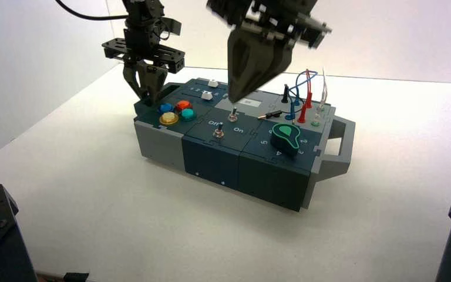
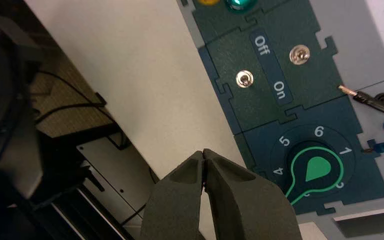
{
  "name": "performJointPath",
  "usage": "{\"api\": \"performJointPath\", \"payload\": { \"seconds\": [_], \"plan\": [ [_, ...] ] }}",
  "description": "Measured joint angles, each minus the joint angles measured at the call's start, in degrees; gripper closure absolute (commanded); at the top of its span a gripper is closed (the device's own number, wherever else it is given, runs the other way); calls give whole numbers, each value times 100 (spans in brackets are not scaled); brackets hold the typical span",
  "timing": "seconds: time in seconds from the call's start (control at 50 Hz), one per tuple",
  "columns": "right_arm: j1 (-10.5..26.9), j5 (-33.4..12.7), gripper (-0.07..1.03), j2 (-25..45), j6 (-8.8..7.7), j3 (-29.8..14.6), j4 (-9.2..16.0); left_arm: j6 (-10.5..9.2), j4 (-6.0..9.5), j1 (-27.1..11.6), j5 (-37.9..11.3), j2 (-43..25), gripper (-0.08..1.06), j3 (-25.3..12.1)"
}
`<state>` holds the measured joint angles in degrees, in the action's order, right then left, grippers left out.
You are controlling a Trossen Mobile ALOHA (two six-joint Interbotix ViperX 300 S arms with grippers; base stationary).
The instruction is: Flip the bottom switch off with the right gripper.
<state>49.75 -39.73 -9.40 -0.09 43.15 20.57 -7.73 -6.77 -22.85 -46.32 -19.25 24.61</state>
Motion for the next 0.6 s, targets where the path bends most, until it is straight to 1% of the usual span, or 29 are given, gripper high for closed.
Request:
{"api": "performJointPath", "payload": {
  "seconds": [0.26,0.4,0.5,0.6],
  "plan": [
    [9,114,98,448,0,-79,0,0,9,0,9,0,100,0],
    [0,185,98,703,0,-202,-53,26,9,0,18,0,100,9],
    [-53,237,98,835,9,-246,-62,35,0,0,18,0,100,18],
    [-185,308,98,976,0,-264,-79,53,9,0,26,0,100,18]
  ]
}}
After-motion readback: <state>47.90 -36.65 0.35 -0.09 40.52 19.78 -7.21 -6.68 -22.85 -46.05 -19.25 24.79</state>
